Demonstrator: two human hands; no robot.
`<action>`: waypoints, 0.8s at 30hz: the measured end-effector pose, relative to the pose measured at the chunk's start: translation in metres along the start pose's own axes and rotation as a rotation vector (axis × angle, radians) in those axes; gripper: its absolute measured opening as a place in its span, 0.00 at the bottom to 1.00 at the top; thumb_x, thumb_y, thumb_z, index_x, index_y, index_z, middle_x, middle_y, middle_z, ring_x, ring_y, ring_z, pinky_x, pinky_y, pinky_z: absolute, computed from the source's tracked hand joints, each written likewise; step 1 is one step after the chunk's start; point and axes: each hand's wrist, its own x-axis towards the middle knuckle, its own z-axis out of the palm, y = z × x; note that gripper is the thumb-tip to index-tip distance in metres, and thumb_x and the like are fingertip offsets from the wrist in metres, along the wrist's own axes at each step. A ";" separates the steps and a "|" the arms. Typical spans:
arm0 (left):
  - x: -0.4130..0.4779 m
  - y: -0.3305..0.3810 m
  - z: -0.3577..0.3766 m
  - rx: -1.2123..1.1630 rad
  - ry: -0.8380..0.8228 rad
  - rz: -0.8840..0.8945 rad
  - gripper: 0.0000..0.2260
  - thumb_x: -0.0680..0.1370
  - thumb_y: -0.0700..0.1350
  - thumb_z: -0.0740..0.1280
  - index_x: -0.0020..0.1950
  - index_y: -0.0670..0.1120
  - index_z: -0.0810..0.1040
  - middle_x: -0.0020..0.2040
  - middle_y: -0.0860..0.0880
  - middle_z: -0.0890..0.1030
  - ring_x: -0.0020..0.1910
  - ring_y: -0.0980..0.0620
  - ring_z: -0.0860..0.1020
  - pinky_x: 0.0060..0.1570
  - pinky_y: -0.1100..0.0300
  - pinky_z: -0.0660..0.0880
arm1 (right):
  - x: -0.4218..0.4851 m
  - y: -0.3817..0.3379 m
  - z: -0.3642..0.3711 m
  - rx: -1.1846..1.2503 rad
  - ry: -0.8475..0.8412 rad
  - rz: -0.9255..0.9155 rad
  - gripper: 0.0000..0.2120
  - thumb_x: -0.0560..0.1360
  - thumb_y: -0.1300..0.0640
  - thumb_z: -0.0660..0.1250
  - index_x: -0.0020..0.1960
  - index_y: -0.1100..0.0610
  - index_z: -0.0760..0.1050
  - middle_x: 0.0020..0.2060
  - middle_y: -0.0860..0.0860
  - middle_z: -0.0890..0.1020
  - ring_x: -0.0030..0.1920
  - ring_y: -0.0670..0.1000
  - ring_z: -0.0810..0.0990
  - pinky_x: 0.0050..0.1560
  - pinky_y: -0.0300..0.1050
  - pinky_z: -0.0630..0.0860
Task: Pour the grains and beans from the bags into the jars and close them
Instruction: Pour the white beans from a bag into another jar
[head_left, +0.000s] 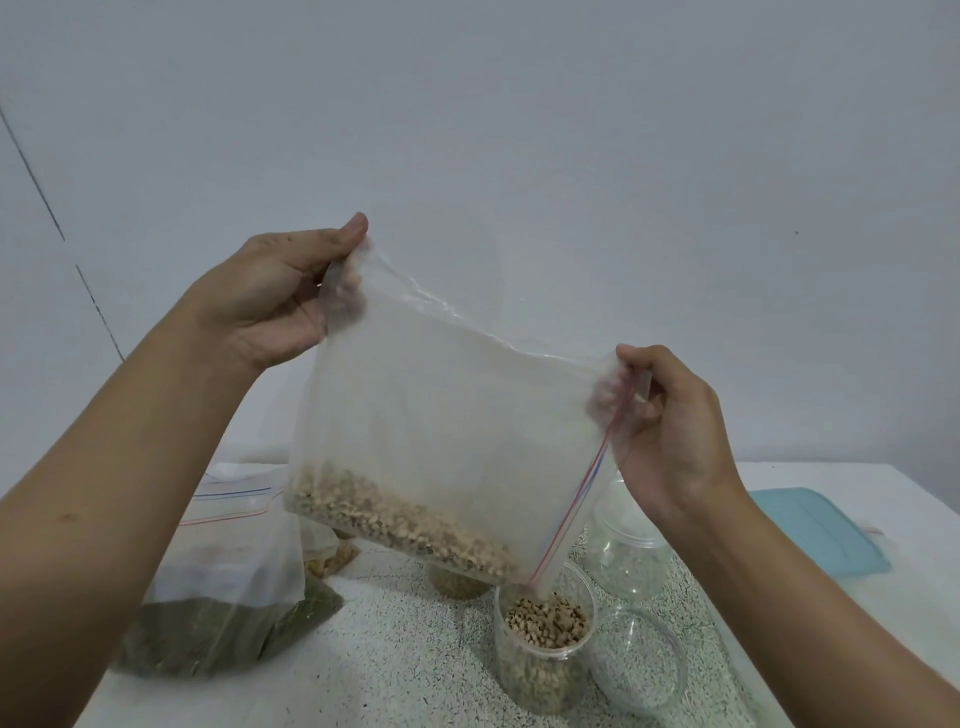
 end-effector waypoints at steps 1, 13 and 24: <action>0.000 0.000 0.001 0.002 0.002 -0.001 0.09 0.63 0.49 0.80 0.36 0.46 0.85 0.39 0.51 0.76 0.41 0.54 0.74 0.53 0.60 0.75 | 0.000 0.000 0.000 0.000 0.002 0.000 0.12 0.75 0.66 0.66 0.34 0.58 0.74 0.35 0.52 0.68 0.31 0.50 0.70 0.33 0.41 0.70; -0.001 0.001 0.006 0.022 0.015 0.003 0.07 0.71 0.48 0.75 0.34 0.47 0.85 0.39 0.51 0.75 0.39 0.54 0.74 0.49 0.62 0.76 | 0.000 -0.001 -0.002 0.007 0.010 -0.002 0.11 0.75 0.66 0.66 0.34 0.58 0.76 0.34 0.51 0.69 0.31 0.50 0.70 0.33 0.41 0.71; -0.003 0.009 0.009 0.057 0.017 0.014 0.09 0.64 0.50 0.79 0.37 0.46 0.85 0.40 0.51 0.78 0.42 0.53 0.75 0.55 0.59 0.76 | -0.002 -0.003 0.001 -0.002 0.008 -0.018 0.12 0.77 0.66 0.65 0.35 0.58 0.74 0.34 0.51 0.70 0.30 0.49 0.71 0.32 0.40 0.71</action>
